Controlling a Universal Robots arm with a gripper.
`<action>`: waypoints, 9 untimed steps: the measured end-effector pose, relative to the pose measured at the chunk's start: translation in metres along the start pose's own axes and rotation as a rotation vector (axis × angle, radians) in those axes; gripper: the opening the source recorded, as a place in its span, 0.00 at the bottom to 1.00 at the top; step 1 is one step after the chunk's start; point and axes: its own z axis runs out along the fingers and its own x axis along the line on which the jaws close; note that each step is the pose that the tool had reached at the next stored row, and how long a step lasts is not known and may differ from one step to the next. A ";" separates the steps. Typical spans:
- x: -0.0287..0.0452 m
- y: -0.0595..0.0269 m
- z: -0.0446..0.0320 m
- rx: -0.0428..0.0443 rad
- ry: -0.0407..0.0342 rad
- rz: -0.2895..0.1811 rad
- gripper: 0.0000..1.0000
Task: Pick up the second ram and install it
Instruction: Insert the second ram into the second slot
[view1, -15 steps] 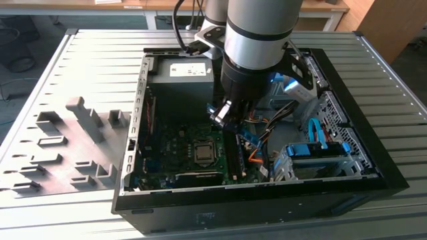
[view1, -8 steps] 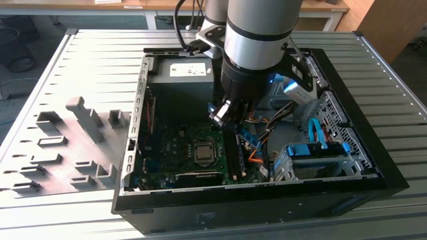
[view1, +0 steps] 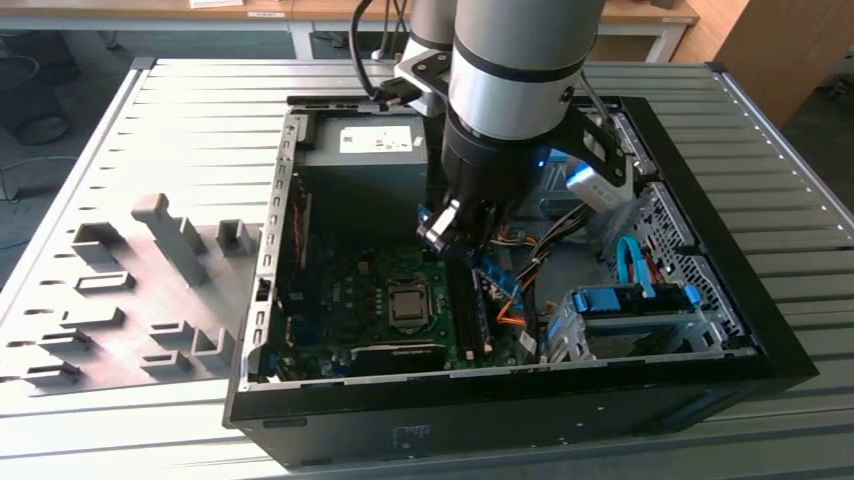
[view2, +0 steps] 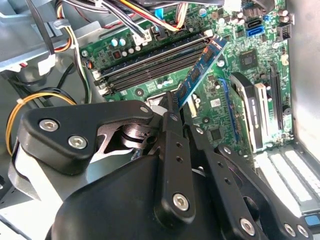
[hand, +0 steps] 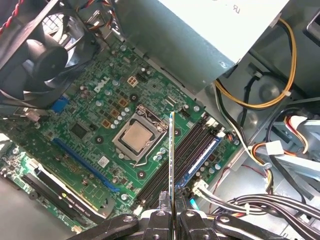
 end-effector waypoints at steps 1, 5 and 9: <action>0.0000 0.0000 0.0000 0.0001 0.0000 0.002 0.14; 0.0000 0.0000 0.0000 0.0002 -0.0001 0.005 0.14; 0.0000 0.0000 0.0000 0.0002 0.0000 0.005 0.14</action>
